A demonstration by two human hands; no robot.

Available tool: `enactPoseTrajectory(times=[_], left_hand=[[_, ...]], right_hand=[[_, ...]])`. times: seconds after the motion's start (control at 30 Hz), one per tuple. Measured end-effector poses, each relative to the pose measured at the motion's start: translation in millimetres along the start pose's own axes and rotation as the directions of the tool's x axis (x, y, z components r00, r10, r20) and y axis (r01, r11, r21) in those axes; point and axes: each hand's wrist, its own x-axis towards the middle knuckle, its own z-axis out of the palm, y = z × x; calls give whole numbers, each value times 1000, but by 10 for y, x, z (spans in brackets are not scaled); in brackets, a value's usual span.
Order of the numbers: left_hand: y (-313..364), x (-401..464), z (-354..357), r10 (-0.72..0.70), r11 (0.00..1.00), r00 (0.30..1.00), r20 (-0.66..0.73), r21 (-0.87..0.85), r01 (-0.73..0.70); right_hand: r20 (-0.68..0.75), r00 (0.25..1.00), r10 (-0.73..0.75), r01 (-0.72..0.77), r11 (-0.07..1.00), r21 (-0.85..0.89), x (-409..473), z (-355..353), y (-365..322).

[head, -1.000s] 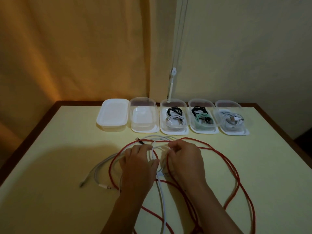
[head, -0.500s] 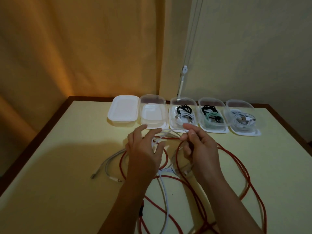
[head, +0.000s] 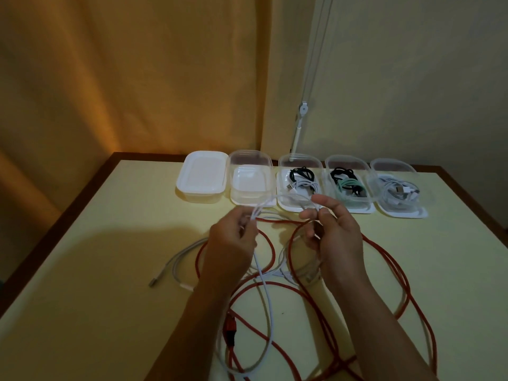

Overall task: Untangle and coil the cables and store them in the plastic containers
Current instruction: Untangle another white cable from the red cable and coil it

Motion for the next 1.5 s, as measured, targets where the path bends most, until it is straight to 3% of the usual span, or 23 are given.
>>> enactPoseTrajectory(times=[0.2,0.3,0.4,0.57,0.63,0.73,0.83,0.97,1.07,1.1,1.17,1.23,1.3,1.4,1.5], left_hand=[[283,113,-184,137,977,989,-51,-159,-144],[399,122,-239,92,955,992,-85,-276,-112],[506,130,-280,23,919,991,-135,-388,-74],[617,107,-287,31,917,992,-121,-391,-77],[587,106,-282,23,933,992,-122,-354,-65],[500,111,-298,-14,973,983,-181,-228,-28],[462,107,-325,-38,986,974,-222,-167,0],[516,120,-325,-35,946,984,-175,-323,-24],[610,100,-254,-47,887,991,-122,-462,-15],[628,86,-223,-40,874,994,-106,-486,-17],[637,55,-171,1,863,998,-61,-505,-31],[614,26,-128,62,860,998,8,-508,-50],[585,-7,-91,132,877,985,112,-477,-63],[541,-56,-63,212,919,919,333,-387,-72],[474,-35,-74,138,940,866,481,-340,39]], right_hand=[[-9,997,-74,66,938,-340,-3,-65,-30],[168,986,-14,91,881,-464,-14,-139,-81],[376,922,94,153,803,-576,-75,-194,-143],[516,845,138,221,789,-574,-181,-208,-218],[474,877,78,216,818,-533,-184,-181,-221],[270,957,-103,240,805,-543,-108,-179,-218],[103,977,-188,212,776,-594,-56,-234,-251],[116,993,-8,92,664,-742,-65,-211,-235],[143,987,-78,163,547,-821,-77,-166,-189],[147,978,-148,206,584,-785,-89,-143,-209],[124,967,-222,252,769,-587,-128,-94,-265],[160,978,-135,185,914,-361,-165,-18,-319],[201,978,-58,104,969,-223,-181,53,-323],[127,990,-61,68,996,-52,-184,106,-333],[131,990,-44,28,992,124,-144,85,-367]])
